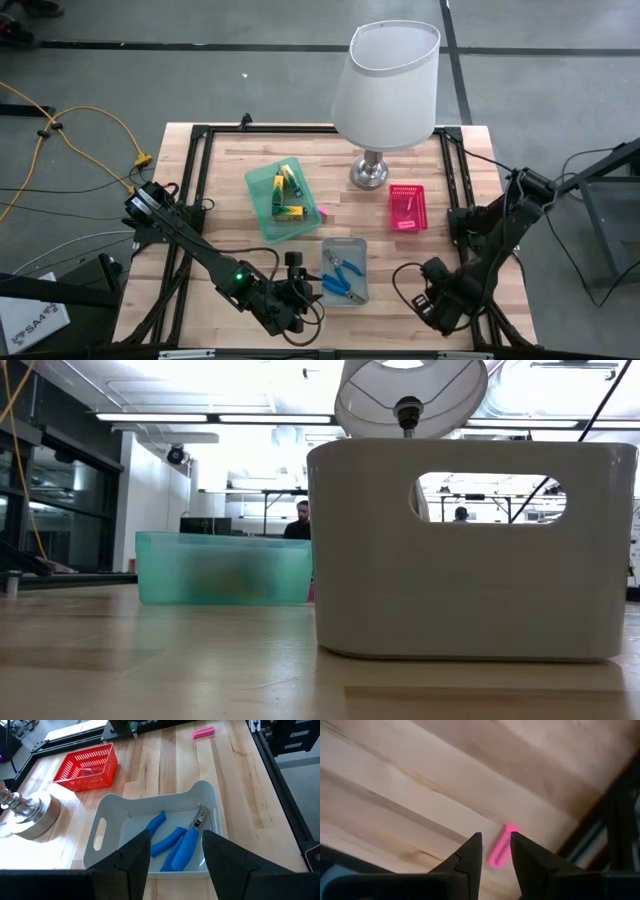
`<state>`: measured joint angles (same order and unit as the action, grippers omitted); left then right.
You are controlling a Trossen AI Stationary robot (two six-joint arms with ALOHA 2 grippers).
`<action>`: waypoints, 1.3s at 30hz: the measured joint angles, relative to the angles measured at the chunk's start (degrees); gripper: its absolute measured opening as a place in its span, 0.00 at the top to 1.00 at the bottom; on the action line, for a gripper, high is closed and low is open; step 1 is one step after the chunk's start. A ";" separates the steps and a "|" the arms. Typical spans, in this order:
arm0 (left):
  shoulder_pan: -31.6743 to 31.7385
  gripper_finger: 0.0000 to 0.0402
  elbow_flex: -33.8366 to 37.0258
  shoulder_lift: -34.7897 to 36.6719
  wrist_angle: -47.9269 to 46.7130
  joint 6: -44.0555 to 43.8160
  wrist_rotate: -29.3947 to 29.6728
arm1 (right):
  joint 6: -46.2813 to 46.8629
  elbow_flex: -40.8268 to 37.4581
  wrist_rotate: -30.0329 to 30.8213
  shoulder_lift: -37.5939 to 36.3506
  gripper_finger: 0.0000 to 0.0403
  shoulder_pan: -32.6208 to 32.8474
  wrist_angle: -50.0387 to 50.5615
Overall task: Pick & Place School Supplies
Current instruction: Put the pink eraser into the red bin
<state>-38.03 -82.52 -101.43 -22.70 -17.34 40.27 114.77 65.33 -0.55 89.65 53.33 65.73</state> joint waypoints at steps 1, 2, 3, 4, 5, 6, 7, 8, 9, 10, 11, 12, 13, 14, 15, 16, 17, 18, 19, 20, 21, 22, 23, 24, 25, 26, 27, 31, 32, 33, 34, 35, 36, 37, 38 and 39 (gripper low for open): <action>-0.08 0.57 0.00 0.00 0.00 0.00 0.00 | 1.17 -0.33 -1.54 0.62 0.77 0.27 -0.25; -0.10 0.57 0.00 0.00 0.01 0.00 0.00 | 2.21 -0.78 -2.82 1.13 0.77 0.55 -0.72; -0.12 0.57 0.00 0.00 0.00 0.00 0.00 | 3.14 -0.96 -3.69 1.56 0.77 0.92 -0.76; -0.12 0.57 0.00 0.00 0.00 0.00 0.00 | 3.84 -1.00 -4.56 1.80 0.77 1.19 -0.67; -0.12 0.57 0.00 0.00 0.00 0.00 0.00 | 4.24 -1.01 -5.15 2.12 0.77 1.41 -0.60; -0.12 0.57 0.00 0.00 0.00 0.00 0.00 | 4.53 -1.01 -5.32 2.44 0.77 1.65 -0.67; -0.12 0.57 0.00 0.00 0.00 0.00 0.00 | 4.85 -1.06 -5.46 2.78 0.77 1.95 -0.74; -0.12 0.57 0.00 0.00 0.00 0.00 0.01 | 4.95 -1.10 -5.47 2.86 0.77 2.30 -1.04; -0.12 0.57 0.00 0.00 0.01 0.00 0.00 | 4.90 -1.08 -5.43 2.82 0.77 2.57 -1.13; -0.12 0.57 0.00 0.00 0.00 0.00 0.00 | 4.56 -1.08 -5.65 2.75 0.77 2.68 -1.44; -0.12 0.57 0.00 0.00 0.00 0.00 0.00 | 3.80 -1.08 -5.78 2.75 0.77 2.72 -1.84; -0.12 0.57 0.00 0.00 0.00 0.00 0.02 | 3.25 -1.08 -5.72 2.75 0.77 2.72 -2.61; -0.12 0.57 0.00 0.00 0.02 -0.01 0.02 | 2.51 -1.08 -5.74 2.75 0.77 2.71 -3.50; -0.12 0.57 0.00 0.00 0.00 0.00 0.02 | 2.18 -1.08 -5.75 2.75 0.77 2.82 -4.43; -0.12 0.57 0.00 0.00 0.01 -0.01 0.02 | 2.16 -1.08 -5.50 2.75 0.77 2.93 -5.21; -0.12 0.57 0.00 0.00 0.00 -0.02 0.02 | 2.18 -1.17 -5.46 2.75 0.77 2.94 -5.95; -0.12 0.57 0.00 0.00 0.02 -0.02 0.02 | 2.43 -1.46 -5.55 2.74 0.77 2.94 -6.77; -0.12 0.57 0.00 0.00 0.02 -0.02 0.02 | 3.19 -1.77 -5.66 2.73 0.77 2.94 -7.42; -0.12 0.57 0.00 0.00 0.02 -0.02 0.02 | 3.85 -2.11 -5.78 2.73 0.77 2.94 -8.12; -0.12 0.57 0.00 0.00 0.02 -0.02 0.02 | 4.17 -2.50 -6.00 2.73 0.77 2.94 -8.93; -0.12 0.57 0.00 0.00 0.02 -0.02 0.02 | 4.26 -3.05 -6.43 2.73 0.77 2.95 -9.97; -0.12 0.57 -0.02 0.00 0.02 -0.02 0.02 | 4.23 -3.66 -7.14 2.88 0.77 3.04 -11.23; -0.12 0.57 0.00 0.00 0.00 -0.02 0.02 | 3.95 -4.18 -7.93 3.23 0.77 3.16 -12.33; -0.12 0.57 0.00 0.00 0.01 -0.02 0.02 | 3.30 -4.62 -8.42 3.68 0.77 3.37 -13.61; -0.12 0.57 0.00 0.00 0.02 -0.02 0.02 | 1.96 -4.84 -8.85 4.23 0.77 3.76 -14.57; -0.12 0.57 0.00 0.00 0.02 -0.02 0.02 | 0.17 -4.97 -9.08 4.74 0.77 4.11 -15.43; -0.12 0.57 0.00 0.00 0.01 -0.02 0.02 | -2.05 -5.01 -9.17 5.38 0.77 4.37 -16.26; -0.10 0.57 0.00 0.00 0.02 -0.09 0.04 | -8.89 -5.01 -9.94 7.31 0.77 5.20 -16.96; -0.10 0.57 0.00 0.00 0.02 -0.09 0.04 | -9.92 -5.01 -10.07 7.63 0.77 5.24 -16.81; -0.10 0.57 0.00 0.00 0.02 -0.09 0.04 | -10.75 -5.01 -10.01 7.89 0.76 5.30 -16.79; -0.10 0.57 0.00 0.00 0.02 -0.10 0.04 | -11.41 -5.03 -9.98 8.06 0.76 5.32 -16.82; -0.10 0.57 -0.01 0.00 0.02 -0.11 0.04 | -11.93 -5.03 -9.95 8.11 0.75 5.38 -16.80; -0.10 0.57 0.00 0.00 0.02 -0.11 0.04 | -12.40 -5.03 -9.93 8.10 0.75 5.47 -16.77; -0.10 0.57 0.00 0.00 0.02 -0.11 0.04 | -12.56 -5.03 -9.93 8.09 0.74 5.48 -16.60; -0.10 0.57 0.00 0.00 0.04 -0.13 0.04 | -12.62 -5.03 -9.95 8.09 0.73 5.48 -16.42; -0.10 0.57 0.00 0.00 0.04 -0.13 0.04 | -12.64 -5.03 -9.93 8.09 0.72 5.48 -16.24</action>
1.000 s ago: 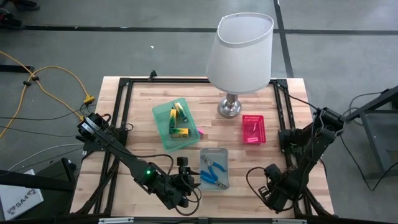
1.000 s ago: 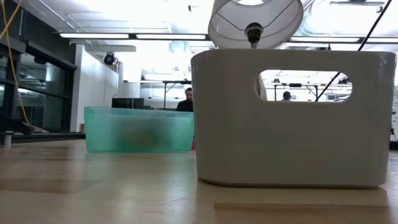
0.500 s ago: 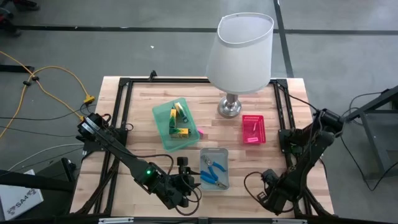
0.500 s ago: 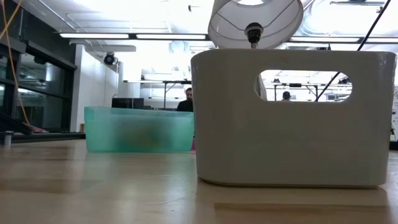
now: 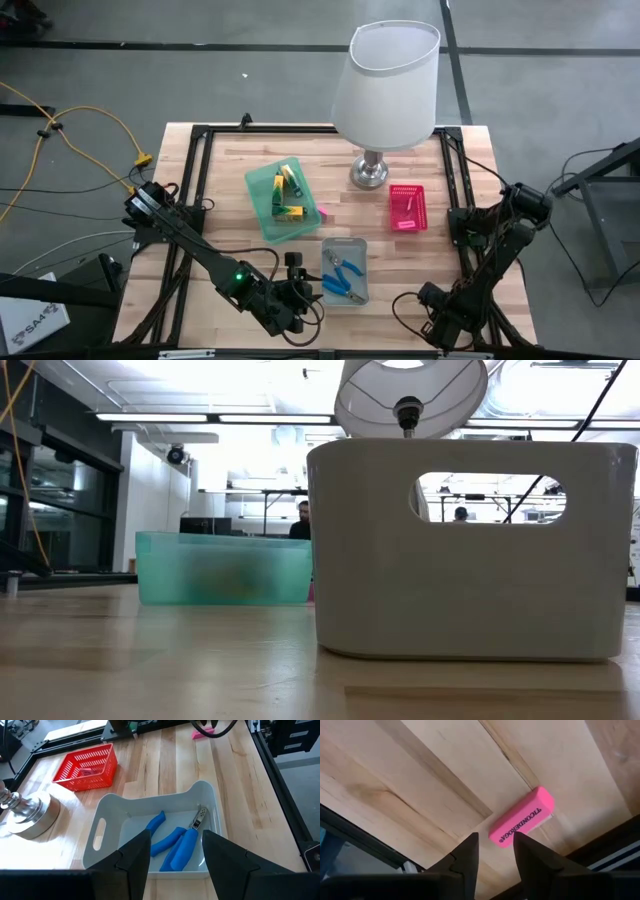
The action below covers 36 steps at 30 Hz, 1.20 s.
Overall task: Pick & Place School Supplies
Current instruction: Put the pink eraser into the red bin
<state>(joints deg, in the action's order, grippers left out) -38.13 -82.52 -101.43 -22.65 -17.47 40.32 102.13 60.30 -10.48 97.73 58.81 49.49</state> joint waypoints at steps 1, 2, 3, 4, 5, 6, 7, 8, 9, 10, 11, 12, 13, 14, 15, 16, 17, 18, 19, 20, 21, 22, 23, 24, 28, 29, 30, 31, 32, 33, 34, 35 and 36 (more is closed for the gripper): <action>0.00 0.57 0.00 0.00 0.00 -0.03 0.00 | -0.01 -0.01 -0.05 0.00 0.71 0.01 0.29; 0.00 0.57 -0.01 0.00 0.00 -0.08 0.00 | -0.05 0.01 -0.16 0.00 0.69 0.05 0.76; 0.00 0.57 0.00 0.00 0.00 -0.17 0.00 | -0.03 -0.01 -0.20 0.00 0.68 0.11 1.30; 0.00 0.57 -0.02 0.00 0.00 -0.17 0.00 | -0.04 -0.01 -0.19 0.00 0.67 0.24 1.68; 0.00 0.57 0.00 0.00 0.00 -0.17 0.00 | -0.01 -0.01 -0.19 0.00 0.66 0.26 2.01; 0.00 0.57 0.00 0.00 0.01 -0.17 0.00 | 0.15 -0.01 -0.24 0.00 0.65 0.26 2.26; 0.00 0.57 0.00 0.00 0.00 -0.17 0.00 | 0.71 -0.01 -0.36 0.00 0.64 0.24 2.32; 0.00 0.57 0.00 0.00 0.02 -0.17 0.00 | 1.81 -0.01 -0.53 0.00 0.63 0.24 2.34; 0.00 0.57 0.00 0.00 0.02 -0.16 0.00 | 3.37 -0.01 -0.65 0.00 0.62 0.24 2.35; 0.00 0.57 0.00 0.00 0.02 -0.17 0.00 | 5.26 -0.01 -0.90 0.00 0.61 0.23 2.33; 0.00 0.57 0.00 0.00 0.02 -0.17 0.00 | 7.39 -0.01 -1.50 0.00 0.61 0.06 2.35; 0.00 0.57 0.00 0.00 0.02 -0.15 0.00 | 9.37 -0.01 -2.18 0.00 0.60 -0.10 2.39; 0.00 0.57 0.00 0.00 0.02 -0.15 0.00 | 11.01 -0.01 -2.73 0.00 0.59 -0.32 2.39; 0.00 0.57 0.00 0.00 0.02 -0.13 0.00 | 12.32 -0.01 -3.20 0.00 0.59 -0.44 2.37; 0.00 0.57 0.00 0.00 0.02 -0.13 0.00 | 13.31 -0.01 -3.28 0.00 0.58 -0.43 2.33; 0.00 0.57 0.00 0.00 0.02 -0.13 0.00 | 13.82 -0.01 -3.21 0.00 0.58 -0.42 2.25; 0.00 0.57 0.00 0.00 0.02 -0.13 0.00 | 14.40 -0.01 -3.15 0.00 0.57 -0.44 2.26; 0.00 0.57 0.00 0.00 0.02 -0.13 0.00 | 14.95 -0.01 -3.08 0.00 0.56 -0.44 2.26; 0.00 0.57 0.00 0.00 0.01 -0.13 0.00 | 15.37 -0.01 -3.04 0.00 0.56 -0.44 2.28; 0.00 0.57 0.00 0.00 0.00 -0.13 -0.01 | 15.87 -0.01 -3.02 0.00 0.55 -0.44 2.28; 0.00 0.57 0.00 0.00 0.00 -0.13 0.00 | 16.39 -0.01 -3.02 0.00 0.55 -0.44 2.28; 0.00 0.57 0.00 0.00 0.00 -0.11 0.00 | 16.74 -0.01 -3.00 0.00 0.54 -0.44 2.28; 0.00 0.57 0.00 0.00 0.00 -0.11 0.00 | 16.99 -0.01 -2.92 0.00 0.54 -0.42 2.28; 0.00 0.57 0.00 0.00 0.00 -0.09 -0.02 | 17.29 0.00 -2.45 0.00 0.54 -0.40 2.28; -0.02 0.57 0.00 0.00 0.00 0.12 -0.02 | 19.08 0.00 -1.01 0.00 0.54 -0.31 2.28; -0.02 0.57 0.00 0.00 0.00 0.13 -0.01 | 19.99 -0.01 -1.00 0.00 0.54 -0.31 2.32; -0.04 0.57 0.00 0.00 0.00 0.13 -0.02 | 20.91 -0.01 -0.88 0.00 0.54 -0.31 2.32; -0.04 0.57 0.00 0.00 0.00 0.13 -0.02 | 21.57 0.00 -0.45 0.00 0.54 -0.31 2.30; -0.04 0.57 0.00 0.00 0.00 0.13 -0.02 | 22.33 -0.01 0.02 0.00 0.54 -0.31 2.28; -0.04 0.57 0.00 0.00 0.00 0.13 -0.02 | 22.81 -0.01 0.14 0.00 0.54 -0.31 2.28; -0.04 0.57 0.00 0.00 0.00 0.13 -0.02 | 23.28 -0.01 0.29 0.00 0.54 -0.29 2.30; -0.04 0.57 0.00 0.00 0.00 0.13 -0.02 | 23.67 -0.01 0.32 0.00 0.54 -0.28 2.35; -0.04 0.57 0.00 0.00 -0.02 0.13 -0.02 | 23.81 -0.12 0.37 0.00 0.54 -0.30 2.28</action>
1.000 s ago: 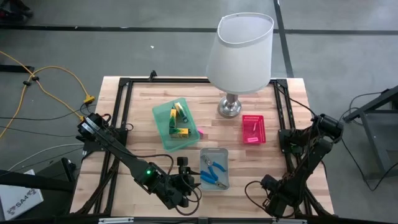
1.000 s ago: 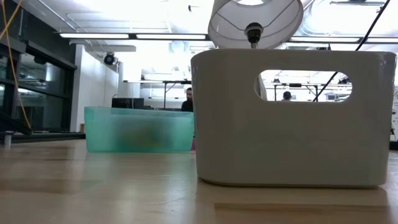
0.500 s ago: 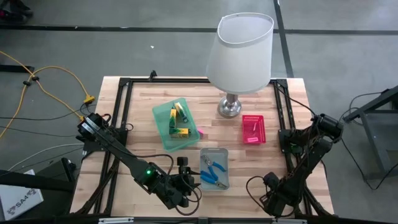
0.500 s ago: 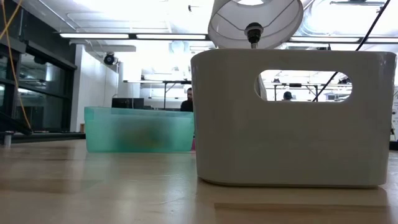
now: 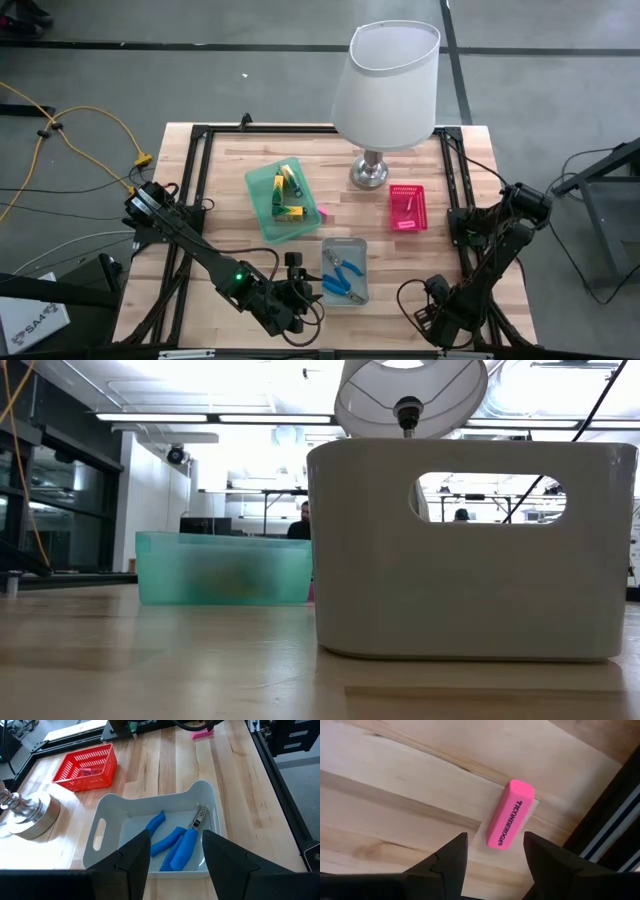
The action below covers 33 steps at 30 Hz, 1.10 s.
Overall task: Pick & Place School Supplies
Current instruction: Put the pink eraser into the red bin
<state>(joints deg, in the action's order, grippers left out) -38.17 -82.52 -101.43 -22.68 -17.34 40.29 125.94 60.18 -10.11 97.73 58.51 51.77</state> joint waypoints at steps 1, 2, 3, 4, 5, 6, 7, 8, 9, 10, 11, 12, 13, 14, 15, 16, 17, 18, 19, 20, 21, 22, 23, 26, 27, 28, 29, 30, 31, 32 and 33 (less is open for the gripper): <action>0.00 0.57 0.00 0.00 0.00 -0.01 0.00 | 0.05 -0.22 0.07 0.00 0.54 -0.01 -0.18; 0.00 0.57 0.00 0.00 0.00 0.00 0.00 | 0.05 -0.43 0.07 0.02 0.54 0.00 -0.18; -0.01 0.57 0.00 0.00 0.00 0.00 0.00 | 0.09 -0.65 0.02 0.08 0.54 0.00 -0.25; -0.10 0.57 0.00 0.00 -0.01 -0.01 0.00 | 0.24 -0.98 -0.17 0.10 0.54 0.00 -0.66; -0.20 0.57 0.00 0.00 0.00 0.00 0.00 | 0.37 -1.49 -0.27 0.11 0.54 0.01 -1.34; -0.26 0.57 0.00 0.00 0.00 -0.02 0.00 | 0.52 -1.94 -0.32 0.15 0.54 0.03 -2.17; -0.26 0.57 0.00 0.00 -0.02 0.00 0.00 | 0.56 -2.42 -0.31 0.15 0.54 0.03 -2.90; -0.30 0.57 0.00 0.00 0.00 0.00 -0.02 | 0.58 -2.83 -0.35 0.15 0.54 0.03 -3.43; -0.31 0.57 -0.02 0.00 -0.02 0.00 -0.02 | 0.71 -3.26 -0.35 0.17 0.54 0.06 -3.94; -0.31 0.57 -0.01 0.00 -0.01 0.00 -0.03 | 1.23 -3.65 -0.50 0.17 0.54 0.08 -4.24; -0.28 0.57 -0.02 0.00 -0.02 0.00 -0.02 | 1.71 -4.10 -0.70 0.17 0.54 0.17 -4.62; -0.28 0.57 0.00 0.00 -0.01 0.00 -0.02 | 1.98 -4.29 -0.68 0.19 0.54 0.31 -4.87; -0.28 0.57 -0.02 0.00 -0.01 0.00 -0.02 | 2.32 -4.56 -0.54 0.20 0.54 0.50 -5.35; -0.26 0.57 -0.02 0.00 -0.02 0.00 -0.02 | 2.97 -4.87 -0.46 0.20 0.54 0.70 -5.82; -0.26 0.57 0.00 0.00 -0.02 0.00 -0.02 | 3.56 -5.09 -0.42 0.20 0.54 0.87 -6.14; -0.26 0.57 -0.02 0.00 -0.02 0.00 -0.02 | 4.17 -5.29 -0.33 0.20 0.54 1.12 -6.56; -0.28 0.57 0.00 0.00 -0.02 0.00 -0.02 | 4.67 -5.48 -0.30 0.20 0.54 1.34 -7.02; -0.28 0.57 0.00 0.00 -0.02 0.00 -0.02 | 4.91 -5.71 -0.32 0.17 0.54 1.41 -7.56; -0.28 0.57 0.00 0.00 -0.02 0.00 -0.02 | 5.02 -5.90 -0.43 0.14 0.54 1.41 -7.91; -0.28 0.57 0.00 0.00 -0.03 0.00 -0.02 | 5.10 -6.09 -0.58 0.11 0.54 1.41 -8.25; -0.28 0.57 0.00 0.00 -0.04 0.00 -0.02 | 5.17 -6.26 -0.66 0.09 0.54 1.41 -8.49; -0.28 0.57 0.00 0.00 -0.02 0.00 -0.02 | 5.17 -6.38 -0.72 0.09 0.54 1.39 -8.62; -0.28 0.57 0.00 0.00 -0.02 0.00 -0.02 | 5.17 -6.41 -0.74 0.09 0.54 1.39 -8.61; -0.28 0.57 0.00 0.00 -0.02 -0.01 -0.02 | 5.17 -6.47 -0.95 0.09 0.54 1.39 -8.53; -0.28 0.57 0.00 0.00 -0.02 -0.01 -0.02 | 5.22 -6.47 -1.03 0.09 0.54 1.39 -8.46; -0.28 0.57 0.00 0.00 -0.02 0.00 -0.02 | 5.34 -6.48 -1.18 0.09 0.54 1.39 -8.35; -0.28 0.57 0.00 0.00 -0.02 0.00 -0.02 | 5.36 -6.49 -1.30 0.09 0.54 1.39 -8.29; -0.28 0.57 0.00 0.00 -0.02 0.00 -0.02 | 5.38 -6.49 -1.30 0.09 0.54 1.39 -8.16; -0.28 0.57 -0.01 0.00 -0.02 0.00 -0.02 | 5.36 -6.49 -1.23 0.09 0.54 1.39 -8.06; -0.28 0.57 0.00 0.00 -0.02 -0.01 -0.02 | 5.34 -6.49 -1.10 0.09 0.54 1.39 -7.98; -0.28 0.57 0.00 0.00 -0.02 -0.01 -0.02 | 5.32 -6.49 -0.87 0.09 0.54 1.41 -7.94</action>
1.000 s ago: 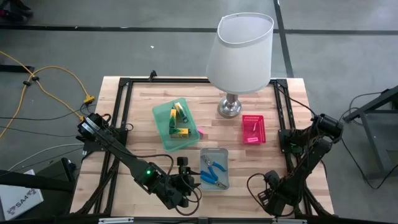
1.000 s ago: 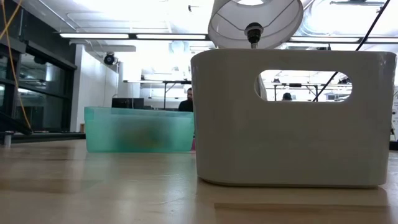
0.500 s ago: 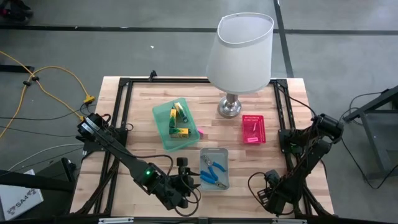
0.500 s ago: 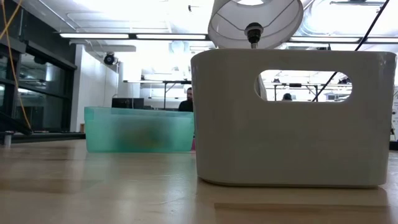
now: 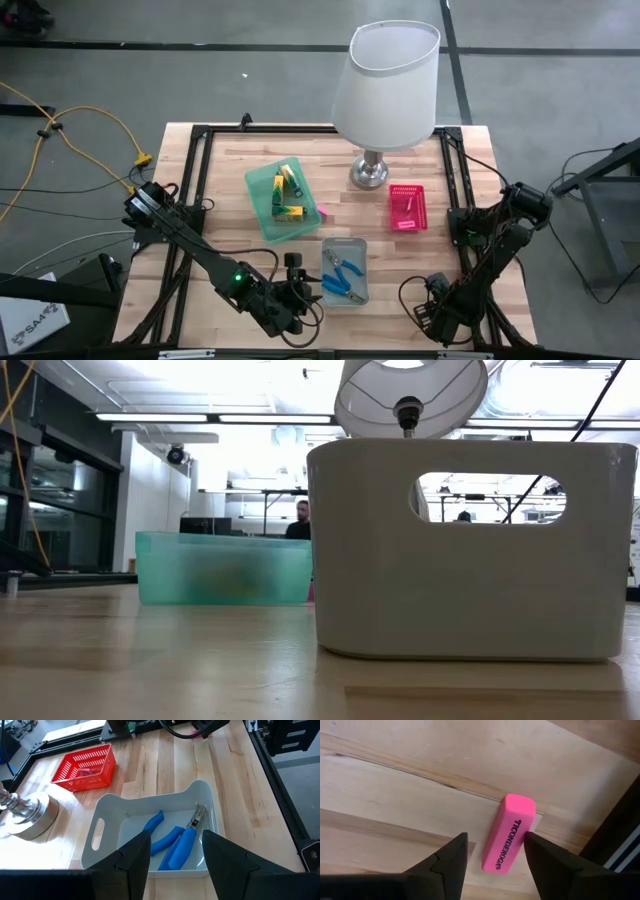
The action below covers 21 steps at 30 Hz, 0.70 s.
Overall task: Pick & Place School Supplies
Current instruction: Put the pink eraser into the red bin
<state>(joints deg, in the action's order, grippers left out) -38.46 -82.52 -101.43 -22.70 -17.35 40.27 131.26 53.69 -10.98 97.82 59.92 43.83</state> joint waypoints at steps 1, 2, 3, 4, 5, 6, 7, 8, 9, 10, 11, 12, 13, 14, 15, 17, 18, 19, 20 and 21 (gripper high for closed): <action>0.00 0.57 -0.01 0.00 0.00 -0.01 0.00 | 0.00 0.00 0.10 0.00 0.54 0.00 0.02; 0.00 0.57 0.00 0.00 0.00 0.01 0.00 | 0.00 -0.02 0.11 0.00 0.54 0.00 0.04; 0.00 0.57 0.00 0.00 0.00 -0.01 0.00 | 0.00 -0.02 0.13 0.02 0.54 0.00 0.05; 0.00 0.57 0.00 0.00 0.00 -0.01 0.00 | 0.00 -0.02 0.15 0.02 0.54 0.00 0.07; 0.00 0.57 0.00 0.00 0.00 -0.02 0.00 | 0.04 -0.02 0.19 0.02 0.54 0.02 0.10; 0.00 0.57 0.00 0.00 0.00 -0.01 0.01 | 0.19 -0.02 0.20 0.02 0.54 0.02 0.14; 0.00 0.57 0.00 0.00 0.00 -0.02 0.01 | 0.48 -0.04 0.17 0.02 0.54 0.02 0.24; -0.07 0.57 0.00 0.00 0.00 -0.02 0.00 | 0.72 -0.07 0.14 0.04 0.54 0.02 0.28; -0.16 0.57 -0.01 0.00 0.00 -0.02 0.02 | 0.78 -0.27 0.09 0.07 0.54 0.02 0.25; -0.26 0.57 0.00 0.00 0.00 -0.02 0.02 | 0.88 -0.48 0.05 0.07 0.54 0.02 0.06; -0.36 0.57 0.00 0.00 0.00 -0.02 0.02 | 1.01 -0.90 -0.07 0.05 0.54 0.02 -0.50; -0.50 0.57 0.00 0.00 0.00 -0.02 0.02 | 1.15 -1.46 -0.44 0.03 0.54 0.03 -1.31; -0.61 0.57 0.00 0.00 0.00 -0.02 0.02 | 1.31 -2.20 -0.94 0.02 0.54 0.04 -2.61; -0.73 0.57 0.00 0.00 0.00 -0.02 0.02 | 1.73 -2.71 -1.01 -0.03 0.54 0.11 -3.61; -0.80 0.57 0.00 0.00 0.01 -0.02 0.02 | 2.34 -3.27 -1.21 -0.04 0.54 0.12 -4.55; -0.83 0.57 0.00 0.00 0.00 -0.02 0.00 | 2.64 -4.10 -1.42 -0.09 0.54 0.09 -5.92; -0.81 0.57 0.00 0.00 0.02 -0.02 0.02 | 2.64 -4.23 -1.20 -0.09 0.54 0.09 -6.37; -0.81 0.57 0.00 0.00 0.02 -0.02 0.02 | 2.60 -4.26 -0.94 -0.09 0.54 0.09 -6.49; -0.81 0.57 0.00 0.00 0.02 -0.02 0.02 | 2.56 -4.26 -0.61 -0.09 0.54 0.09 -6.60; -0.81 0.57 0.00 0.00 0.02 -0.02 0.02 | 2.50 -4.28 -0.39 -0.09 0.54 0.09 -6.64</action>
<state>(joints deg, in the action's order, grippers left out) -39.27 -82.52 -101.43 -22.68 -17.37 40.29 133.76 49.41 -11.37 97.73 60.01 37.19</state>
